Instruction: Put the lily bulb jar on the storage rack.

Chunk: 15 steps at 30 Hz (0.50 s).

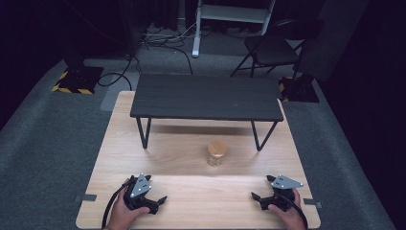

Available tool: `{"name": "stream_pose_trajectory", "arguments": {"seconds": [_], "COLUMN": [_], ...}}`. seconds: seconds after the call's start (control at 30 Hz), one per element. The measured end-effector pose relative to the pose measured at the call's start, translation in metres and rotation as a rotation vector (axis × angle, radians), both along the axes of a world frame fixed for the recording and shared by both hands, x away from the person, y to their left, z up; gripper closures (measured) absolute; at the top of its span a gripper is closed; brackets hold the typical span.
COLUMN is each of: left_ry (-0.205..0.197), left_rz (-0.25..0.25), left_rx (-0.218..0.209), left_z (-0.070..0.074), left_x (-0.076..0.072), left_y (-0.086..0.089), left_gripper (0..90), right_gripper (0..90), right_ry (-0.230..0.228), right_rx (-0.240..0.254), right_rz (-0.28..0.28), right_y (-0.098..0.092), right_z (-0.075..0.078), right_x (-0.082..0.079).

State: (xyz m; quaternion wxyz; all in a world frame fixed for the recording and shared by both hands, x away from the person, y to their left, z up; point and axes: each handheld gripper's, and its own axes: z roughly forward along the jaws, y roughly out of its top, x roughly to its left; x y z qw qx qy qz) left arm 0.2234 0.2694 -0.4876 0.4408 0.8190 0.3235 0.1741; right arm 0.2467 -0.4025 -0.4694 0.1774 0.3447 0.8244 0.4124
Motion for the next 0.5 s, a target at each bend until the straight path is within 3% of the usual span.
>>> {"name": "stream_pose_trajectory", "arguments": {"seconds": [0.17,0.2,0.33,0.5], "left_ry": [0.0,-0.001,-0.002,-0.002], "left_rz": [0.0,0.0,-0.003,-0.004], "left_rx": [0.0,0.0,0.002,0.002], "left_z": [0.0,0.0,0.0,0.0], "left_x": [0.0,0.0,0.0,0.001], "left_y": [0.0,0.0,0.0,0.0], "left_gripper": [0.5,0.5,0.5,0.5], "right_gripper": [0.3,0.4,0.5,0.5], "right_ry": [-0.018,-0.036,-0.064,-0.092], "right_rx": [0.021,0.006,-0.024,-0.034], "right_rz": [0.046,0.082,0.131,0.162], "right_y": [0.011,0.02,0.041,0.063], "right_z": [0.01,0.018,0.033,0.05], "right_x": [0.006,0.011,0.023,0.04]}}
